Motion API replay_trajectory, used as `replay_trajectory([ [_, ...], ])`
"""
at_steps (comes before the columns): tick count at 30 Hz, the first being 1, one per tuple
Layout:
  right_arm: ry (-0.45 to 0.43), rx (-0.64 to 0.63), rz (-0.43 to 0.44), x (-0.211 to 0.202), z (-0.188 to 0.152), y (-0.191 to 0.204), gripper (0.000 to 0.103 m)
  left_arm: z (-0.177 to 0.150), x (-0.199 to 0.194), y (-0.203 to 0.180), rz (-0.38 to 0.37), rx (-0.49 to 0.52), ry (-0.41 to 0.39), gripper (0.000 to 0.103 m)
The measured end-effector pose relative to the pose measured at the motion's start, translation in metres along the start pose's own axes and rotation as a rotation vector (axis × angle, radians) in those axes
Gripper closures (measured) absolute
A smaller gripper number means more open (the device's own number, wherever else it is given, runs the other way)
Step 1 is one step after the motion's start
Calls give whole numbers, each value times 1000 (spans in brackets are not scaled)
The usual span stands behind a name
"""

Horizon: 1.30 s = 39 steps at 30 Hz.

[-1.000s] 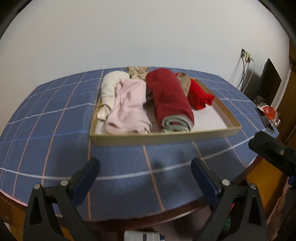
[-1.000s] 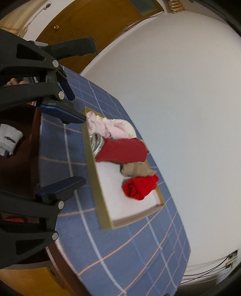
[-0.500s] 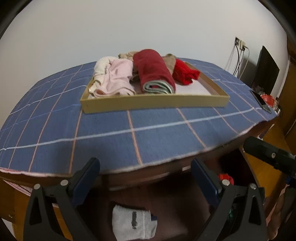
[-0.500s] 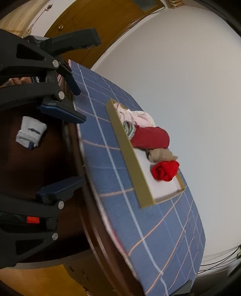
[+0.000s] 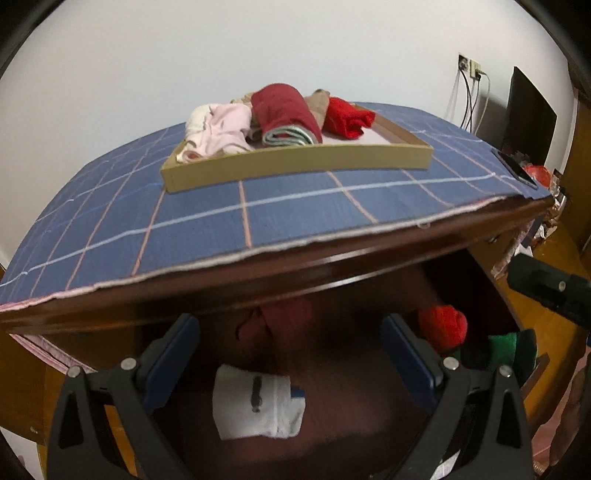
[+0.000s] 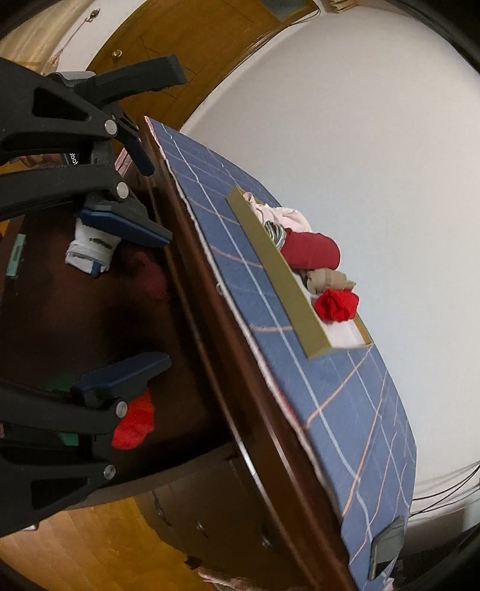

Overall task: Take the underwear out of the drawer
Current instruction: 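Withdraw both tools from the tray down into the open drawer, then grasp the white-grey sock with left gripper while right gripper grasps red knit garment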

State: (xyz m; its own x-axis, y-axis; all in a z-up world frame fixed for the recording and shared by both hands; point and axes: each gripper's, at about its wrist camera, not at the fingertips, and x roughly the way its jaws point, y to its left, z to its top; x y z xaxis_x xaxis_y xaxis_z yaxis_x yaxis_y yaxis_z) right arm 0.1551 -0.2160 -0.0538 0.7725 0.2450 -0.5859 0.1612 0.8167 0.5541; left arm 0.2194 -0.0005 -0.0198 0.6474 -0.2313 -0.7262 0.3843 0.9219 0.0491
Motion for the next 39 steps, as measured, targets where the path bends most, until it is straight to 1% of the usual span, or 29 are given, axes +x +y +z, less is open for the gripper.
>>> replay_trajectory([
  [4,17,4,-10,-6,-10,-10,41,-12,-1,5,-4,-16,22,3],
  [7,29,12,-21,-11,-18,-21,41,-24,-2,20,-5,-51,42,3],
  [9,35,23,-27,-14,-23,-28,41,-32,-3,33,11,-76,54,3],
  [14,50,25,-44,-16,-32,-40,41,-53,2,61,65,-124,113,3],
  [19,59,34,-64,-15,-37,-49,41,-61,13,66,68,-117,177,3],
  [21,58,32,-66,-15,-36,-49,41,-62,20,63,50,-111,211,3],
  [22,59,31,-63,-15,-37,-48,41,-63,25,59,29,-104,232,3],
  [25,67,39,-59,-13,-37,-50,41,-63,36,52,6,-81,265,3],
  [29,59,41,-73,-16,-35,-52,41,-56,53,41,33,-14,307,3],
  [32,44,30,-90,-21,-31,-54,41,-53,68,36,80,37,349,3],
  [33,41,22,-97,-21,-29,-54,41,-53,71,35,71,44,368,3],
  [35,48,-15,-110,-19,-23,-51,41,-50,76,33,59,60,388,3],
  [38,97,-135,-157,-5,-14,-40,41,-43,85,30,101,128,405,3],
  [39,134,-183,-167,2,-12,-35,41,-40,88,30,116,147,420,3],
])
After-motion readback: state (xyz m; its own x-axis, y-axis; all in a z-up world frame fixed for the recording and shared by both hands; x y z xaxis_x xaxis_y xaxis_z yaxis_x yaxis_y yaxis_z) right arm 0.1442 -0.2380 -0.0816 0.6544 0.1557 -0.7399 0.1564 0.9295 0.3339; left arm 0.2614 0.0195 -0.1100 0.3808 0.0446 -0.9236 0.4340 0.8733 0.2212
